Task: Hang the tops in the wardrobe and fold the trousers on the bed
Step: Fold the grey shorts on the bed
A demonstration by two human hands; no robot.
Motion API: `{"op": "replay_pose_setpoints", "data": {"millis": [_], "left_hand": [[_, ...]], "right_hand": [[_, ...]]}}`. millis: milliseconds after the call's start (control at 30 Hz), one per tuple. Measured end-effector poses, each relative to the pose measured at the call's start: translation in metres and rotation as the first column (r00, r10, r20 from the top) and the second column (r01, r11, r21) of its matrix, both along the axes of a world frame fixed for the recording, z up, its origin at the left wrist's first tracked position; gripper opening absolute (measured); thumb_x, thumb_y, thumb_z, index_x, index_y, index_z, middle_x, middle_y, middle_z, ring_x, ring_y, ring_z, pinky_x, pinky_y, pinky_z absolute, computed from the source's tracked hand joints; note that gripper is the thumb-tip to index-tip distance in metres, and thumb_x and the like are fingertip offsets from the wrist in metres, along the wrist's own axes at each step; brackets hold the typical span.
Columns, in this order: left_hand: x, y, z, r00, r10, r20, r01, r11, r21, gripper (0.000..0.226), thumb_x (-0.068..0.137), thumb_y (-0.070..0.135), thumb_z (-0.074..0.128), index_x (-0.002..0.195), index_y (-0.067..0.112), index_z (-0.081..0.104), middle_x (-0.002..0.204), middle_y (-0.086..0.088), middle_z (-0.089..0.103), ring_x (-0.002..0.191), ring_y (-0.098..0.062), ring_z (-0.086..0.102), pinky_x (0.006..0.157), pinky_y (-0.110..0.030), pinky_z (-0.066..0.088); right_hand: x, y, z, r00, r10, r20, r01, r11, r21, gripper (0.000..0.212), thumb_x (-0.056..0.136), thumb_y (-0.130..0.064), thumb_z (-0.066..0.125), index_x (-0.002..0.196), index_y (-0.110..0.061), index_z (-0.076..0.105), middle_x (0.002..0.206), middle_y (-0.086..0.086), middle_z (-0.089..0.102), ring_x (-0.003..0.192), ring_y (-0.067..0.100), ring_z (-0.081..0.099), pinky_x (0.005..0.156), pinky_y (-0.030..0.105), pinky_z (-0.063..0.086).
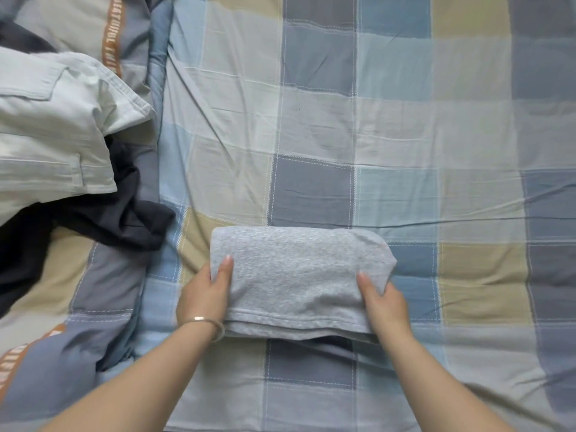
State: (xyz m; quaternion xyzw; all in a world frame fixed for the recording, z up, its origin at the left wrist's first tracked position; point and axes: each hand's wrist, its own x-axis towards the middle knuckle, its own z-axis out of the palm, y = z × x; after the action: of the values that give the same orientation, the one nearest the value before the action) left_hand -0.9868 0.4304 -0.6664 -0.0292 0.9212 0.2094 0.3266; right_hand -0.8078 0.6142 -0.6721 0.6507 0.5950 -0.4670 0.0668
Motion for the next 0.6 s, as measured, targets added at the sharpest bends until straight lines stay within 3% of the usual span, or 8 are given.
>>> {"op": "replay_pose_setpoints", "data": {"millis": [133, 200, 300, 433, 500, 600], "left_hand": [[0.027, -0.022, 0.005, 0.981, 0.025, -0.195, -0.030, 0.999, -0.023, 0.049, 0.095, 0.053, 0.032, 0.077, 0.013, 0.054, 0.090, -0.025, 0.063, 0.087, -0.042, 0.055, 0.069, -0.040, 0.039], [0.034, -0.026, 0.004, 0.985, 0.043, -0.167, -0.045, 0.999, -0.009, 0.050, 0.092, 0.056, 0.032, 0.070, 0.013, 0.044, 0.082, -0.022, 0.061, 0.082, -0.040, 0.054, 0.066, -0.039, 0.038], [0.032, -0.028, -0.010, 0.996, 0.069, -0.049, -0.069, 0.998, -0.013, 0.036, 0.094, 0.046, 0.043, 0.091, 0.011, 0.055, 0.097, -0.013, 0.062, 0.094, -0.033, 0.055, 0.075, -0.034, 0.038], [0.018, -0.018, -0.010, 0.977, 0.214, 0.016, -0.213, 0.955, 0.205, 0.042, 0.090, 0.037, 0.057, 0.123, 0.012, 0.051, 0.114, 0.000, 0.057, 0.101, -0.016, 0.052, 0.088, -0.028, 0.037], [0.011, -0.015, -0.011, 0.965, 0.183, 0.185, -0.229, 0.936, 0.266, 0.040, 0.088, 0.034, 0.060, 0.122, 0.015, 0.053, 0.112, 0.001, 0.061, 0.102, -0.017, 0.058, 0.083, -0.027, 0.041], [-0.002, -0.003, -0.008, 0.884, 0.155, 0.441, -0.301, 0.911, 0.283, 0.038, 0.080, 0.030, 0.071, 0.112, 0.014, 0.061, 0.109, -0.006, 0.068, 0.092, -0.019, 0.065, 0.078, -0.028, 0.049]], "right_hand": [[0.015, -0.018, 0.008, 0.995, 0.080, 0.060, -0.089, 0.983, 0.163, 0.039, 0.094, -0.042, 0.044, 0.101, -0.008, 0.062, 0.099, 0.013, 0.067, 0.094, 0.034, 0.059, 0.070, 0.033, 0.037], [0.026, -0.018, 0.005, 0.991, 0.108, 0.077, -0.118, 0.984, 0.132, 0.038, 0.094, -0.042, 0.045, 0.102, -0.009, 0.061, 0.100, 0.012, 0.067, 0.096, 0.034, 0.058, 0.071, 0.033, 0.037], [0.040, -0.015, -0.010, 0.995, 0.067, 0.072, -0.064, 0.997, -0.044, 0.032, 0.091, -0.038, 0.054, 0.106, -0.009, 0.057, 0.104, 0.008, 0.062, 0.104, 0.029, 0.056, 0.075, 0.029, 0.036], [0.035, 0.003, -0.014, 0.996, -0.067, -0.057, 0.059, 0.990, -0.129, 0.038, 0.086, -0.029, 0.064, 0.118, -0.013, 0.051, 0.110, 0.001, 0.059, 0.102, 0.020, 0.056, 0.086, 0.031, 0.041], [0.028, 0.012, -0.012, 0.973, -0.181, -0.143, 0.130, 0.943, -0.305, 0.033, 0.086, -0.018, 0.064, 0.117, -0.014, 0.053, 0.109, 0.001, 0.063, 0.101, 0.021, 0.059, 0.087, 0.032, 0.043], [0.014, 0.019, -0.014, 0.968, -0.199, -0.152, 0.106, 0.876, -0.471, 0.041, 0.072, -0.012, 0.069, 0.111, -0.007, 0.060, 0.105, 0.010, 0.069, 0.097, 0.028, 0.065, 0.088, 0.038, 0.051]]}}
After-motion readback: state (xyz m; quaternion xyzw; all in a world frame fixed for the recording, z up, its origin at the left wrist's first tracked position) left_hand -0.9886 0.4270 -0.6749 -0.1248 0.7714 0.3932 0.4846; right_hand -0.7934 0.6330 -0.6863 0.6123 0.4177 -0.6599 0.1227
